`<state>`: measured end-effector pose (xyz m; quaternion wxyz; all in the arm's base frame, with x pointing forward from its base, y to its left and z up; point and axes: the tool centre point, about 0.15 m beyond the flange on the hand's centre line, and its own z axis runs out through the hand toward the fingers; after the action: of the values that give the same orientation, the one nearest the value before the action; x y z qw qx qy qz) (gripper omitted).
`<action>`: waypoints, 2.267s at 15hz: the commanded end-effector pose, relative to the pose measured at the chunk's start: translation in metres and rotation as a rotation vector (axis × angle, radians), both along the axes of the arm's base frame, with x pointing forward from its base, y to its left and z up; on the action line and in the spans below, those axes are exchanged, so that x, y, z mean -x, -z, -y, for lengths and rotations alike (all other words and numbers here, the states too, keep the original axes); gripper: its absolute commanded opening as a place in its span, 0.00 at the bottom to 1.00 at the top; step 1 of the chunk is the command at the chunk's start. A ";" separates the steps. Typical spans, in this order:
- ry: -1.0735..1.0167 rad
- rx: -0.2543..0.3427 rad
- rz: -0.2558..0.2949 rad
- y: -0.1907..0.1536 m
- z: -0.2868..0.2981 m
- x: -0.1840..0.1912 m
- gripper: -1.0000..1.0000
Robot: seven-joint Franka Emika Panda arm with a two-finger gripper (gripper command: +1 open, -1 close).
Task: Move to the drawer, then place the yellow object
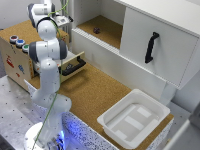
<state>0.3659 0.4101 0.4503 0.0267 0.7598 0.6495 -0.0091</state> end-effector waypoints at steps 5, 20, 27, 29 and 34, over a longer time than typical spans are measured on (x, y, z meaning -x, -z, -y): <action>0.093 0.036 0.001 0.049 0.084 0.034 0.00; -0.074 -0.061 0.071 0.133 0.092 0.021 0.00; -0.194 -0.152 0.038 0.087 0.084 0.010 1.00; -0.230 -0.190 0.026 0.065 0.083 0.014 1.00; -0.202 -0.206 0.119 -0.005 0.072 0.020 1.00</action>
<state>0.3647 0.3420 0.3860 -0.0091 0.6948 0.7162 0.0648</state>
